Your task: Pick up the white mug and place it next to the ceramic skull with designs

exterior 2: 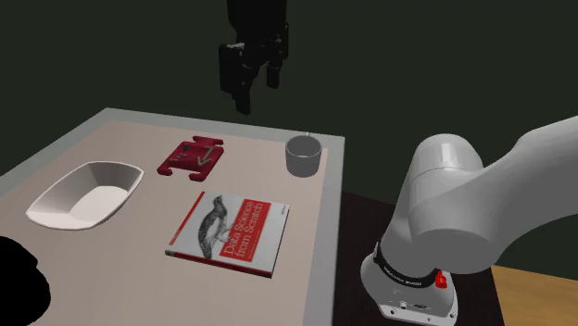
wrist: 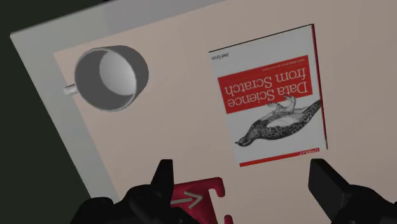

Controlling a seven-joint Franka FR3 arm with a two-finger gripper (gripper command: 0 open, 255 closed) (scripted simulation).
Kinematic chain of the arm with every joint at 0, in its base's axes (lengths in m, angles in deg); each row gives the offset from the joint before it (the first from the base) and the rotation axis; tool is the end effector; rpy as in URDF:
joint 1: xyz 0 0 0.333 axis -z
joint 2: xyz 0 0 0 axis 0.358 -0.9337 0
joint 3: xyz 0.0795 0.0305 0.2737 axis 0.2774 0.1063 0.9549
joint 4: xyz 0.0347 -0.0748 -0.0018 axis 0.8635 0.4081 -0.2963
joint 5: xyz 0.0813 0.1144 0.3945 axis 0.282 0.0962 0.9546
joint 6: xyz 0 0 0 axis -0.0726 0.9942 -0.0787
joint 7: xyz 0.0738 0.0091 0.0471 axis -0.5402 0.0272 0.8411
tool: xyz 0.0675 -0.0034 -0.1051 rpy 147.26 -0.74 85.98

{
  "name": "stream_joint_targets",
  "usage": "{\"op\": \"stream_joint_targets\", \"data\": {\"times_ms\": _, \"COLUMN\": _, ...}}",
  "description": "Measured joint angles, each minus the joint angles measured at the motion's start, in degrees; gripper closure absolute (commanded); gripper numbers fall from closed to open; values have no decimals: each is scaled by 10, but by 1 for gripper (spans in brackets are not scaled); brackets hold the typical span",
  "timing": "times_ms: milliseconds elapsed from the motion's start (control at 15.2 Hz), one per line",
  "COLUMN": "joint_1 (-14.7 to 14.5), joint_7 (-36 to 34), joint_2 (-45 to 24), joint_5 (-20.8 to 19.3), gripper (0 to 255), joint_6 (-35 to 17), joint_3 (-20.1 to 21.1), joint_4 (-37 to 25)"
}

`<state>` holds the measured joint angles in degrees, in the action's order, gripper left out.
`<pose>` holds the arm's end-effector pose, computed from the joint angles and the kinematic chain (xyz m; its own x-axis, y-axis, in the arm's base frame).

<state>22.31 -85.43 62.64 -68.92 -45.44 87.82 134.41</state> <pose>0.3627 0.0048 0.5608 0.9923 -0.0867 0.0889 -0.0892 -0.9957 0.0235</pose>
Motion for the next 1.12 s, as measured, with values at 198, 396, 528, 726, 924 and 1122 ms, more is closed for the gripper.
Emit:
{"op": "stream_joint_targets", "data": {"times_ms": 198, "joint_1": 3, "joint_7": 10, "joint_2": 1, "joint_5": -6, "gripper": 0, "joint_6": -16, "joint_3": -8, "joint_4": 21}}
{"op": "stream_joint_targets", "data": {"times_ms": 396, "joint_1": 8, "joint_7": 28, "joint_2": 5, "joint_5": -17, "gripper": 0, "joint_6": -44, "joint_3": -24, "joint_4": 62}}
{"op": "stream_joint_targets", "data": {"times_ms": 528, "joint_1": 16, "joint_7": 47, "joint_2": 3, "joint_5": -30, "gripper": 0, "joint_6": -71, "joint_3": -42, "joint_4": 92}}
{"op": "stream_joint_targets", "data": {"times_ms": 726, "joint_1": 26, "joint_7": 70, "joint_2": 0, "joint_5": -47, "gripper": 0, "joint_6": -110, "joint_3": -63, "joint_4": 136}}
{"op": "stream_joint_targets", "data": {"times_ms": 924, "joint_1": 39, "joint_7": 94, "joint_2": -6, "joint_5": -68, "gripper": 0, "joint_6": -156, "joint_3": -87, "joint_4": 183}}
{"op": "stream_joint_targets", "data": {"times_ms": 1122, "joint_1": 54, "joint_7": 118, "joint_2": -32, "joint_5": -90, "gripper": 0, "joint_6": -204, "joint_3": -113, "joint_4": 213}}
